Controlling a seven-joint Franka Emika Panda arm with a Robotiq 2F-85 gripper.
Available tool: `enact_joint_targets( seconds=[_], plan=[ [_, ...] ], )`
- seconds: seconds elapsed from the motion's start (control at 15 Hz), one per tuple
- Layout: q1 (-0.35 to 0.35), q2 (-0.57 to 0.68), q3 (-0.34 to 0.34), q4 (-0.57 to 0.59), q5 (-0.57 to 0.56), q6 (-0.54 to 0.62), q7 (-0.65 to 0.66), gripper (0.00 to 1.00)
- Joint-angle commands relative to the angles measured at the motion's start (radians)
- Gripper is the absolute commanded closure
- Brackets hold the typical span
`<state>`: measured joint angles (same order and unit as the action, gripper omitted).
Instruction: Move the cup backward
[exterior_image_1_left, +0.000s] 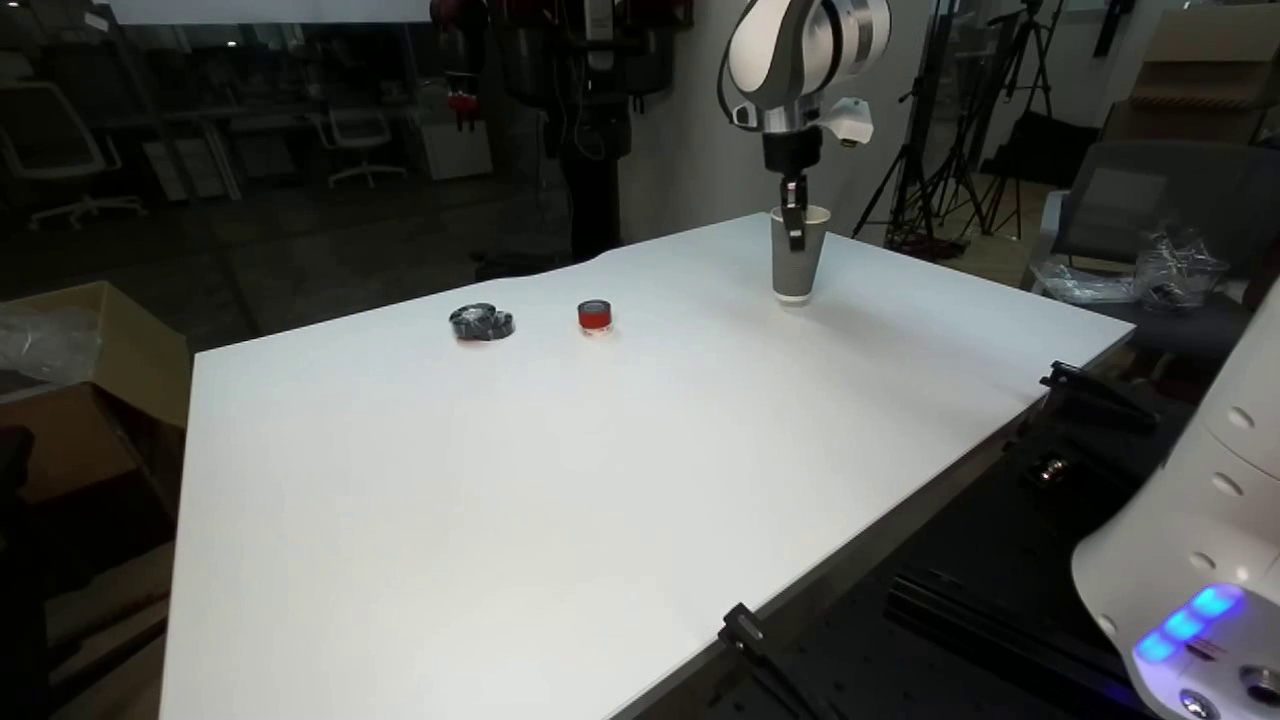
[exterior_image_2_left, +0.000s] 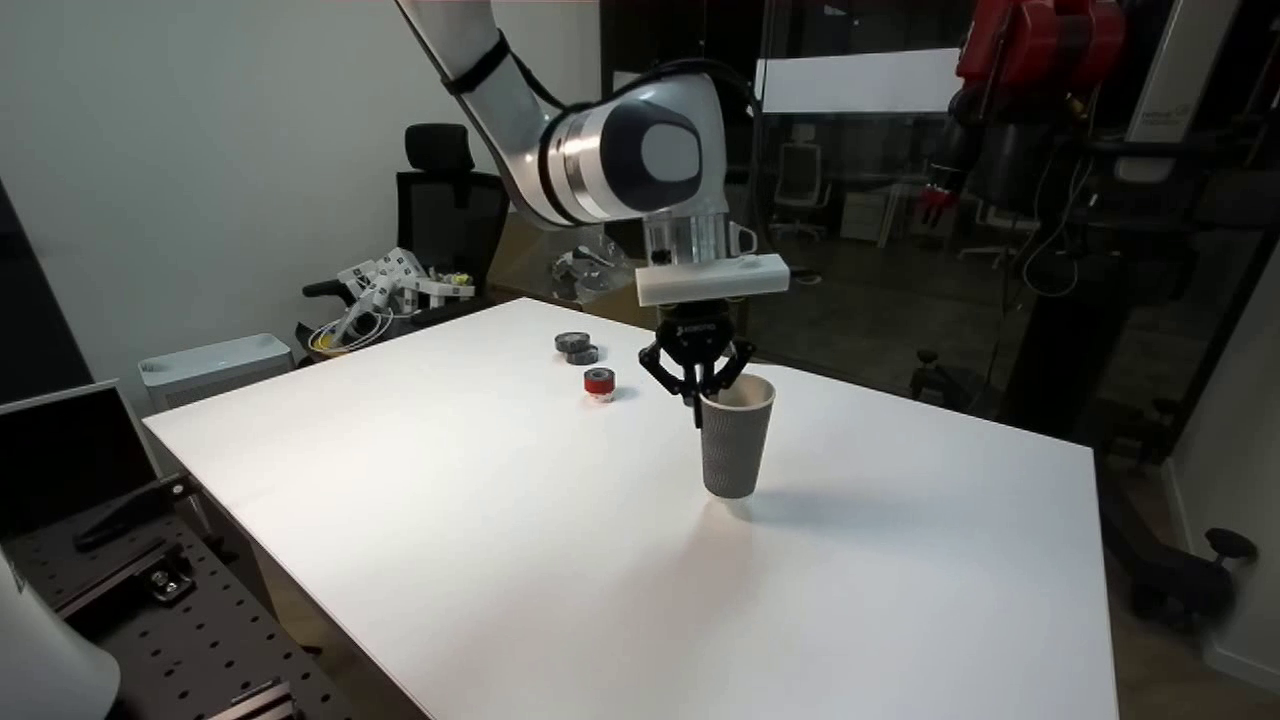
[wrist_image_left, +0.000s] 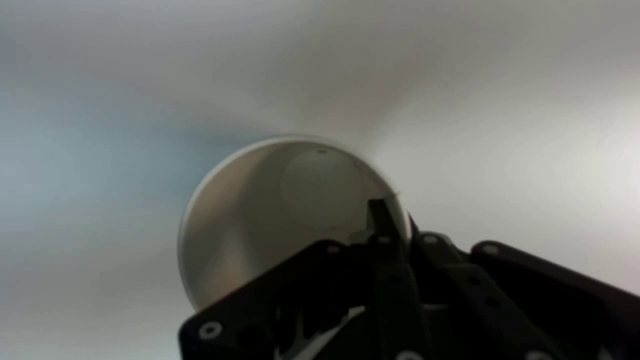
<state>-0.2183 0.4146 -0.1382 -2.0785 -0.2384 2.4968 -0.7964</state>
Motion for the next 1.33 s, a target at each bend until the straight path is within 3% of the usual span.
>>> enact_joint_targets(
  seconds=[0.0,0.4,0.73,1.27],
  plan=[
    [0.05,0.011,0.013,0.088,-0.043,-0.051,0.082,0.99],
    [0.114,0.05,0.079,0.243,-0.017,-0.222,0.135,0.99],
    [0.128,0.111,0.104,0.336,-0.017,-0.322,0.148,0.99],
    [0.114,0.208,0.125,0.357,-0.025,-0.242,0.099,0.99]
  ],
)
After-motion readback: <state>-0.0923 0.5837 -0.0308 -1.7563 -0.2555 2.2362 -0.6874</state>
